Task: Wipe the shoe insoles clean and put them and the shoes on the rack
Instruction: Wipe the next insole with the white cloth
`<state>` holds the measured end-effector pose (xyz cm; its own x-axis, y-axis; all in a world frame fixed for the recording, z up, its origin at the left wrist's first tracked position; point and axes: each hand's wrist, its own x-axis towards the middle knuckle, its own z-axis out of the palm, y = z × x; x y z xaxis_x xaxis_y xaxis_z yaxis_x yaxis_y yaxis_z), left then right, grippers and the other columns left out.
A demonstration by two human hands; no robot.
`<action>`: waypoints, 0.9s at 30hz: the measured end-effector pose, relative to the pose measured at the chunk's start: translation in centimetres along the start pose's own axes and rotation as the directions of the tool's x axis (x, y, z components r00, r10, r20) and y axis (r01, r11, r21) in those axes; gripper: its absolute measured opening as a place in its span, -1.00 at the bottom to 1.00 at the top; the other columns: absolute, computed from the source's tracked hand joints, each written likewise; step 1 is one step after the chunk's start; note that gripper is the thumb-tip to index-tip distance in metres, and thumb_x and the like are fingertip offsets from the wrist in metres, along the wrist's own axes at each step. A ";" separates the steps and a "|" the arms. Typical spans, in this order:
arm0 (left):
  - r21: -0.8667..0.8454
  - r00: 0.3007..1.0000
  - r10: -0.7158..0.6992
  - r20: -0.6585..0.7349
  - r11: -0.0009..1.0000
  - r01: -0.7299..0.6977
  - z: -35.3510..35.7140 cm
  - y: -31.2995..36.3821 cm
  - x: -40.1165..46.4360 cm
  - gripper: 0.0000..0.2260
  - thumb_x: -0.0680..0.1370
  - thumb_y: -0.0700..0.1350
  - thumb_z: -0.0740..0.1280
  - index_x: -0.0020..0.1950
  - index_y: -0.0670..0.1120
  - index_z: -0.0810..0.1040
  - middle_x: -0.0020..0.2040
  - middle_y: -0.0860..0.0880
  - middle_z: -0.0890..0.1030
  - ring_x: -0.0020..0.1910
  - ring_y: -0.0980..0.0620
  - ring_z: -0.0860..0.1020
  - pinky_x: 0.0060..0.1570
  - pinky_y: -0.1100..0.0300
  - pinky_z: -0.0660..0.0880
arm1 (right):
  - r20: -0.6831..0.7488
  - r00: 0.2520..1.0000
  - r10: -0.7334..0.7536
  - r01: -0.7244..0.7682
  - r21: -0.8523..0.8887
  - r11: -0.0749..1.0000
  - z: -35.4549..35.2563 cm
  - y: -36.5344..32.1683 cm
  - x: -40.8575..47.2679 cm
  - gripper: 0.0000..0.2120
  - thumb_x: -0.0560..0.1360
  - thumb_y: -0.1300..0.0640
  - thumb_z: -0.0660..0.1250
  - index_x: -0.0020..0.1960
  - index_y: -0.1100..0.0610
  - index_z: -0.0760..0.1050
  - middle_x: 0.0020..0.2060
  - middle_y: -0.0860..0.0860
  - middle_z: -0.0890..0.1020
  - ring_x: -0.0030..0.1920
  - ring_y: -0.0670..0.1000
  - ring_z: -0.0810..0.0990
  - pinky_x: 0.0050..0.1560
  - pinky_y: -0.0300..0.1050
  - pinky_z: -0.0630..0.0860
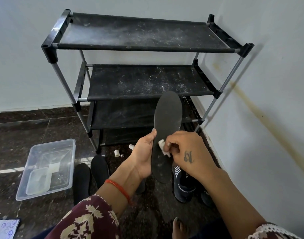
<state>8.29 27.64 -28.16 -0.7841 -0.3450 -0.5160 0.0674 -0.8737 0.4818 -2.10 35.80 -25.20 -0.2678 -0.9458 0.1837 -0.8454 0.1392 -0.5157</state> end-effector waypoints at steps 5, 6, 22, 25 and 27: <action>-0.021 0.998 0.003 0.070 1.000 -0.002 0.5 0.3 -0.4 -0.50 0.63 0.15 -0.01 0.13 -0.16 0.58 -0.03 -0.21 0.67 -0.16 -0.16 0.67 -0.16 -0.12 0.59 | -0.175 0.982 0.067 -0.071 -0.015 0.997 -0.8 0.4 0.0 -0.76 0.35 0.35 0.32 -0.07 0.07 0.49 -0.32 -0.05 0.56 -0.31 -0.06 0.55 -0.30 -0.13 0.54; -0.028 0.998 0.008 0.070 1.000 -0.006 0.5 0.3 -0.4 -0.50 0.63 0.14 -0.01 0.11 -0.17 0.58 -0.06 -0.21 0.67 -0.18 -0.15 0.67 -0.19 -0.10 0.61 | -0.182 0.979 0.094 -0.088 0.045 0.995 -0.8 0.3 0.0 -0.69 0.35 0.36 0.33 0.01 0.05 0.47 -0.31 -0.07 0.55 -0.30 -0.11 0.55 -0.28 -0.18 0.54; -0.023 1.000 0.025 -0.005 0.999 -0.025 -0.2 0.3 -0.1 -0.53 0.64 0.11 0.00 0.03 -0.16 0.58 -0.20 -0.10 0.68 -0.25 -0.01 0.66 -0.12 0.12 0.53 | 0.207 0.975 -0.077 0.037 0.189 0.981 -0.7 -0.2 0.2 -0.70 0.27 0.38 0.36 -0.27 -0.01 0.67 -0.28 -0.14 0.62 -0.22 -0.16 0.58 -0.19 -0.40 0.44; -0.004 0.999 0.036 0.001 0.999 -0.036 -0.3 0.3 0.1 -0.51 0.63 0.13 -0.01 0.12 -0.16 0.57 -0.07 -0.13 0.67 -0.16 -0.05 0.65 -0.02 0.03 0.53 | 0.122 0.993 -0.004 -0.004 0.066 0.998 -0.6 0.5 0.1 -0.75 0.29 0.36 0.38 -0.28 0.02 0.66 -0.26 -0.11 0.60 -0.27 -0.15 0.56 -0.25 -0.34 0.50; -0.011 1.000 0.020 0.021 1.000 -0.019 -0.1 0.5 0.0 -0.50 0.62 0.16 -0.01 0.16 -0.15 0.57 0.04 -0.16 0.65 -0.07 -0.11 0.64 0.02 -0.08 0.54 | -0.007 0.999 0.050 -0.050 0.030 0.998 -0.6 0.9 0.1 -0.78 0.31 0.37 0.38 -0.26 0.07 0.64 -0.23 -0.06 0.59 -0.26 -0.12 0.58 -0.27 -0.23 0.57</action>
<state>8.40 27.19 -28.04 -0.7957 -0.3546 -0.4911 0.0896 -0.8707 0.4836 -3.17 36.03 -25.15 -0.3132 -0.9355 0.1635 -0.8169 0.1776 -0.5488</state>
